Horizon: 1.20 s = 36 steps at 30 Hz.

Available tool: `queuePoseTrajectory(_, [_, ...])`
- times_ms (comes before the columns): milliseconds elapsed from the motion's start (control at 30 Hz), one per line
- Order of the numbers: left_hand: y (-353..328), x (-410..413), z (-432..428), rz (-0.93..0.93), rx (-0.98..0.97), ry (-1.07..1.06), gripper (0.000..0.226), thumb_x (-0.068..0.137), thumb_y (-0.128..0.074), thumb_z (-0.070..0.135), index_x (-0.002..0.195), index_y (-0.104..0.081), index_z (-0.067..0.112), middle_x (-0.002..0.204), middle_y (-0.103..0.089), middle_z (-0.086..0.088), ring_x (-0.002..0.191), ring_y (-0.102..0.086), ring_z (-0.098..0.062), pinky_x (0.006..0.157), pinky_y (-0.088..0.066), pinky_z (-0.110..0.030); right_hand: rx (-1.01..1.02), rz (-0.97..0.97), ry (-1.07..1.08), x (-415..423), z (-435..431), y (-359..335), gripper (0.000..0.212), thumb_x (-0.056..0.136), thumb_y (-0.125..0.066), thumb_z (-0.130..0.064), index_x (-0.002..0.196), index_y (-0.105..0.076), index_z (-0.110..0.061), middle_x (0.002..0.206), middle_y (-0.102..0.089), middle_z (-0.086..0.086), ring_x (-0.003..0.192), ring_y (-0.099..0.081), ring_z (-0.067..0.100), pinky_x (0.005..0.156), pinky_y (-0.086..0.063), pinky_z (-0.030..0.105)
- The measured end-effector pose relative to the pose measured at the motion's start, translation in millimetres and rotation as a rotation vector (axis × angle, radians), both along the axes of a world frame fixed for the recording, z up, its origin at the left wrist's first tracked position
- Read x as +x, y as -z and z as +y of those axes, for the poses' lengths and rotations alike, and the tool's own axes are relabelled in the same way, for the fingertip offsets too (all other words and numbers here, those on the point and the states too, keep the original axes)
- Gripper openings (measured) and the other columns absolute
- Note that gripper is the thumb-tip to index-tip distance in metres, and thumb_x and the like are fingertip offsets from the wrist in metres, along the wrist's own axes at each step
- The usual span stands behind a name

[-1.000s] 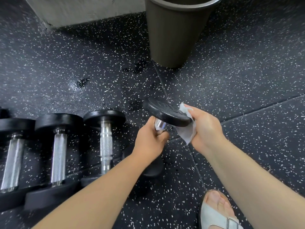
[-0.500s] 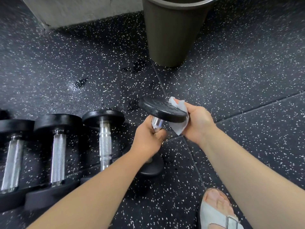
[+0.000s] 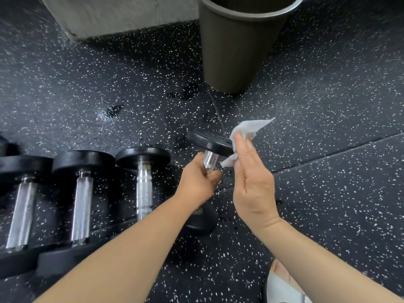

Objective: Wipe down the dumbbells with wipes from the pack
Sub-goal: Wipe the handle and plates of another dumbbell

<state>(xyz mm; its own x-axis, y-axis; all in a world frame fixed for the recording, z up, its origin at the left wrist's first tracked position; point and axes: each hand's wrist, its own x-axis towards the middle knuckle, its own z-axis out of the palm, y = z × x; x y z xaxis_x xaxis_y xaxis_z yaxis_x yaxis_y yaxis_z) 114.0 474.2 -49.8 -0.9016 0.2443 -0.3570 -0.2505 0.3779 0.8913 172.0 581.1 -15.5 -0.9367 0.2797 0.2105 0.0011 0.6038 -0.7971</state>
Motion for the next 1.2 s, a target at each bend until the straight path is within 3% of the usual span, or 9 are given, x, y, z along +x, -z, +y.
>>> queuePoseTrajectory(167, [2.1, 0.8, 1.8, 0.091, -0.063, 0.058, 0.018, 0.081, -0.055, -0.003, 0.085, -0.049, 0.015, 0.076, -0.051, -0.003, 0.065, -0.041, -0.011, 0.058, -0.036, -0.019, 0.372, 0.164, -0.119, -21.6, -0.9, -5.6, 0.047, 0.091, -0.038, 0.003, 0.136, -0.049, 0.002, 0.142, -0.049, 0.019, 0.136, -0.043, 0.031, 0.117, -0.028, 0.036])
queuePoseTrajectory(300, [2.4, -0.4, 2.0, 0.248, -0.175, 0.1, 0.013, 0.084, -0.061, 0.007, 0.095, -0.057, 0.012, 0.068, -0.049, 0.018, 0.056, -0.047, 0.008, 0.052, -0.037, -0.004, 0.502, 0.169, -0.291, -39.7, -5.6, -16.2, 0.052, 0.083, -0.036, 0.002, 0.131, -0.056, 0.002, 0.138, -0.053, 0.02, 0.132, -0.047, 0.035, 0.111, -0.037, 0.044])
queuePoseTrajectory(433, [1.9, 2.8, 5.7, 0.022, 0.086, -0.03, 0.022, 0.072, -0.055, 0.005, 0.075, -0.052, 0.026, 0.062, -0.046, 0.007, 0.056, -0.039, -0.011, 0.052, -0.035, -0.026, 0.422, 0.118, -0.282, -21.5, 17.5, -12.4, 0.055, 0.085, -0.04, 0.011, 0.138, -0.048, -0.001, 0.144, -0.048, 0.015, 0.137, -0.04, 0.026, 0.116, -0.03, 0.034])
queuePoseTrajectory(500, [2.2, 1.7, 5.8, -0.037, 0.07, -0.056, 0.023, 0.068, -0.05, 0.007, 0.072, -0.048, 0.029, 0.061, -0.044, 0.005, 0.056, -0.038, -0.015, 0.051, -0.033, -0.029, 0.368, 0.114, -0.249, -7.6, 29.6, -7.3, 0.054, 0.088, -0.046, 0.014, 0.14, -0.044, -0.001, 0.145, -0.046, 0.011, 0.138, -0.04, 0.024, 0.116, -0.029, 0.032])
queuePoseTrajectory(667, [-4.0, 3.5, 3.1, 0.065, -0.059, 0.052, 0.025, 0.081, -0.058, 0.004, 0.075, -0.046, 0.026, 0.066, -0.053, 0.002, 0.057, -0.044, -0.007, 0.053, -0.04, -0.02, 0.369, 0.171, -0.291, -17.6, 15.3, -15.3, 0.058, 0.08, -0.05, 0.017, 0.136, -0.047, 0.004, 0.137, -0.055, 0.016, 0.131, -0.049, 0.028, 0.11, -0.039, 0.038])
queuePoseTrajectory(800, [-10.8, 7.3, 3.6, 0.145, -0.235, 0.19, 0.01, 0.084, -0.057, 0.011, 0.075, -0.053, 0.009, 0.061, -0.052, 0.003, 0.057, -0.045, -0.008, 0.047, -0.037, -0.012, 0.352, 0.11, -0.391, -40.6, -0.3, -34.2, 0.046, 0.085, -0.05, 0.0, 0.13, -0.057, -0.002, 0.117, -0.068, 0.009, 0.113, -0.057, 0.015, 0.092, -0.045, 0.024])
queuePoseTrajectory(1000, [-23.9, 12.4, 6.4, 0.073, -0.072, 0.174, 0.036, 0.082, -0.055, -0.004, 0.064, -0.042, 0.024, 0.054, -0.045, 0.012, 0.042, -0.046, 0.009, 0.043, -0.032, -0.007, 0.13, -0.019, -0.488, -33.2, 22.4, -42.1, 0.042, 0.085, -0.037, -0.02, 0.105, -0.073, -0.011, 0.122, -0.067, -0.001, 0.127, -0.053, 0.013, 0.109, -0.038, 0.025])
queuePoseTrajectory(1133, [-10.1, 12.1, 3.8, 0.043, -0.078, 0.14, 0.03, 0.082, -0.063, 0.006, 0.066, -0.044, 0.024, 0.053, -0.045, 0.013, 0.047, -0.041, 0.0, 0.046, -0.031, -0.014, 0.16, -0.224, -0.518, -56.2, 17.5, -51.4, 0.033, 0.084, -0.038, -0.027, 0.094, -0.069, -0.029, 0.103, -0.071, -0.002, 0.102, -0.064, 0.021, 0.093, -0.051, 0.037])
queuePoseTrajectory(1200, [-6.8, 12.8, 2.9, 0.025, -0.064, 0.137, 0.03, 0.08, -0.059, 0.004, 0.067, -0.042, 0.025, 0.056, -0.041, 0.012, 0.054, -0.037, -0.009, 0.05, -0.03, -0.022, 0.138, -0.411, -0.495, -76.7, 14.3, -54.2, 0.03, 0.085, -0.04, -0.024, 0.09, -0.067, -0.035, 0.083, -0.066, -0.007, 0.081, -0.06, 0.013, 0.08, -0.05, 0.032])
